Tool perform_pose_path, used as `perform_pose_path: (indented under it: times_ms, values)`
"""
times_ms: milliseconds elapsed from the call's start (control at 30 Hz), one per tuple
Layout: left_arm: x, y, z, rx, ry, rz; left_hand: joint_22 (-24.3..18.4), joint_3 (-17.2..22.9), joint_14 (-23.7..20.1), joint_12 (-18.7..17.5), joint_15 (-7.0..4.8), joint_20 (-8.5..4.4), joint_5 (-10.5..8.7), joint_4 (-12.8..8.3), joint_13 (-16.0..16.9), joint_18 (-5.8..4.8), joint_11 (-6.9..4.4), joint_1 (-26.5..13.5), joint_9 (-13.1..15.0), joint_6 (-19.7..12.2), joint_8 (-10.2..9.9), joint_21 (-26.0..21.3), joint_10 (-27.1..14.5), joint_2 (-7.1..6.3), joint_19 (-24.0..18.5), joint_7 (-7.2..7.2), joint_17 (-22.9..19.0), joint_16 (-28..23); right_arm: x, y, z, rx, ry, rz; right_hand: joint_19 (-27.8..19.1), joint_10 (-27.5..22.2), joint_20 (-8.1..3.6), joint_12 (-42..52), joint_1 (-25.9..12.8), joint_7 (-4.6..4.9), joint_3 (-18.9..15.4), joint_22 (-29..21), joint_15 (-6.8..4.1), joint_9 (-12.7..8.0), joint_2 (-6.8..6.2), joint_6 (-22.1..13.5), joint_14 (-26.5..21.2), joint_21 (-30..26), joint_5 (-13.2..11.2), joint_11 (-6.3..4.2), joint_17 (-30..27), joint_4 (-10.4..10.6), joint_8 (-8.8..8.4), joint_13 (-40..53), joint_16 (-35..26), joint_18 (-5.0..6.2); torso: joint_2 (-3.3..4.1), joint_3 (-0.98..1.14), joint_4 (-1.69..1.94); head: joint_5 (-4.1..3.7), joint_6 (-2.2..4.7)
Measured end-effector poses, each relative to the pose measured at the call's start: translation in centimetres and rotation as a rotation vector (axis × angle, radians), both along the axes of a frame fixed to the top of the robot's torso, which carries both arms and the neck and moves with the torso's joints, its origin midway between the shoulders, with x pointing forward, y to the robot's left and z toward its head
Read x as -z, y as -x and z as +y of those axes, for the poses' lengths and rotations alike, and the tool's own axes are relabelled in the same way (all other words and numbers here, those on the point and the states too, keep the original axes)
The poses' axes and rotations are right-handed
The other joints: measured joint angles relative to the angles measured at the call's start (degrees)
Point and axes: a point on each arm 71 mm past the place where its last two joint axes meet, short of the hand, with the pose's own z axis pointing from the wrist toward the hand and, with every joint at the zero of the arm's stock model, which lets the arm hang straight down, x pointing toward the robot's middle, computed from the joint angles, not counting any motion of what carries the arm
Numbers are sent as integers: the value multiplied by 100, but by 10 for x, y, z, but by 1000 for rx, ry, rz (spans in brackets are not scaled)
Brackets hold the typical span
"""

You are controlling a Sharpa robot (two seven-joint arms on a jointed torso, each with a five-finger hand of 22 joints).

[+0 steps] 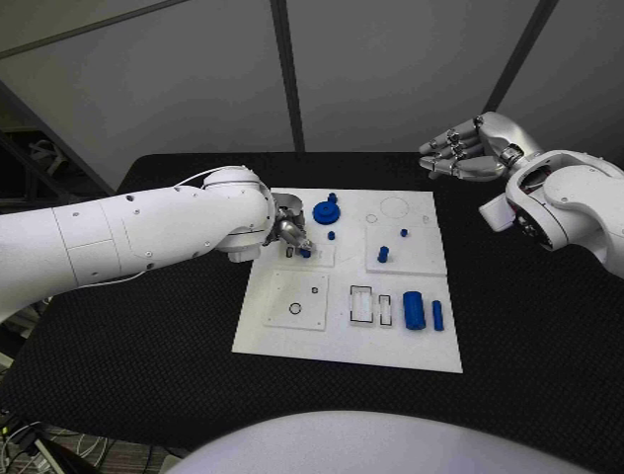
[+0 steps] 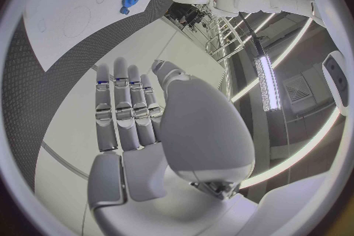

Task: Assemble the parts on the task board

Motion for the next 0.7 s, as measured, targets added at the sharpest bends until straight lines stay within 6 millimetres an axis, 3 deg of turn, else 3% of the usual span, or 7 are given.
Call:
perform_pose_path:
  times_ms: [700]
  values:
    - [1, -2, -1, 6, -10, 12, -1, -98, -1, 144, -41, -10, 8, 98, 140, 2, -45, -205, 2, 121, -4, 55, 84, 7, 92, -39, 0, 0, 0, 0, 0, -1, 1, 2, 0, -21, 0, 0, -46, 22, -15, -16, 0, 0, -1, -21, 0, 0, 0, 21, -1, 15, 0, -5, -20, 0, -1, -6, 9, -24, -38]
